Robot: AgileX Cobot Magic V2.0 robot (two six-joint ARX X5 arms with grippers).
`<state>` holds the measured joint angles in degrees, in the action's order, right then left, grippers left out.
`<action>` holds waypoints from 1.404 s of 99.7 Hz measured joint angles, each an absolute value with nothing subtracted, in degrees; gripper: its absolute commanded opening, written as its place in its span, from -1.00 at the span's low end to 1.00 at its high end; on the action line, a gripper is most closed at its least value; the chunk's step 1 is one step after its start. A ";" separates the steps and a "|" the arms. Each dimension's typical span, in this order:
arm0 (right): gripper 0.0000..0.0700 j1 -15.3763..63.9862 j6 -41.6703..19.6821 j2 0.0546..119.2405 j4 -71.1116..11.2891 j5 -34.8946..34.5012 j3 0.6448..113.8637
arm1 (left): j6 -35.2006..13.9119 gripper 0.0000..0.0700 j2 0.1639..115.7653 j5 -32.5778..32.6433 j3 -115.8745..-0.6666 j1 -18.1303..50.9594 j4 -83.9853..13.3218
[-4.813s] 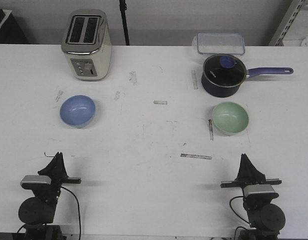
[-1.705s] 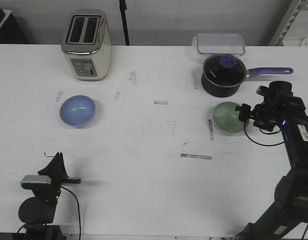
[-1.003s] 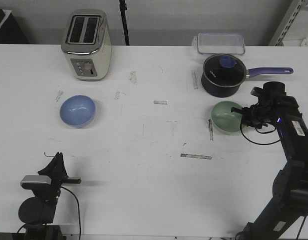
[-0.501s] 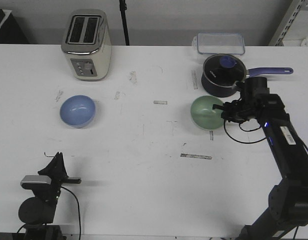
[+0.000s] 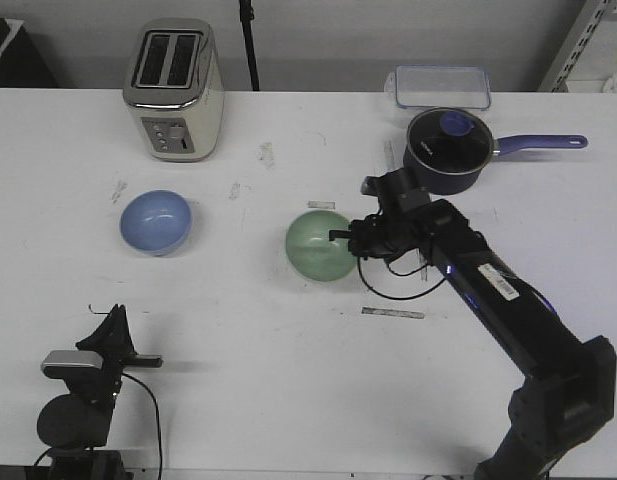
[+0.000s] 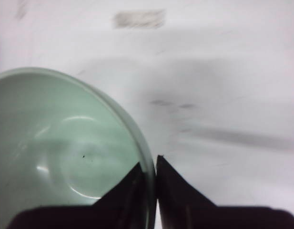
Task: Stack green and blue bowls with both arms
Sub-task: 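Grip the green bowl rim and drag it toward the table center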
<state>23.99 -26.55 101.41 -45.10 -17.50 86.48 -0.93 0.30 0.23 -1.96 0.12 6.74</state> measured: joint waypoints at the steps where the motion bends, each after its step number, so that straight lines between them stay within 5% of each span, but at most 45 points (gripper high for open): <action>1: -0.97 24.38 -26.74 101.62 -44.99 -17.50 86.48 | -0.93 -1.00 0.30 0.25 -1.96 0.12 6.74; 50: -0.97 26.72 -30.04 105.27 -43.99 -10.48 86.48 | -0.93 -0.99 0.30 0.25 -1.96 0.12 6.74; 120: -0.95 26.22 -30.09 105.73 -43.62 -9.21 86.37 | -0.93 -0.99 0.30 0.23 -1.96 0.12 6.74; 128: -0.85 26.22 -30.09 105.73 -44.31 -8.95 86.37 | -0.93 -0.99 0.30 0.25 -1.96 0.12 6.74; 140: -0.40 26.24 -30.09 105.73 -44.40 -8.93 86.37 | -0.93 -0.99 0.30 0.25 -1.96 0.12 6.74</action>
<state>26.24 -30.09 105.73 -44.40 -8.93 86.37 -0.93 0.30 0.25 -1.96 0.12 6.74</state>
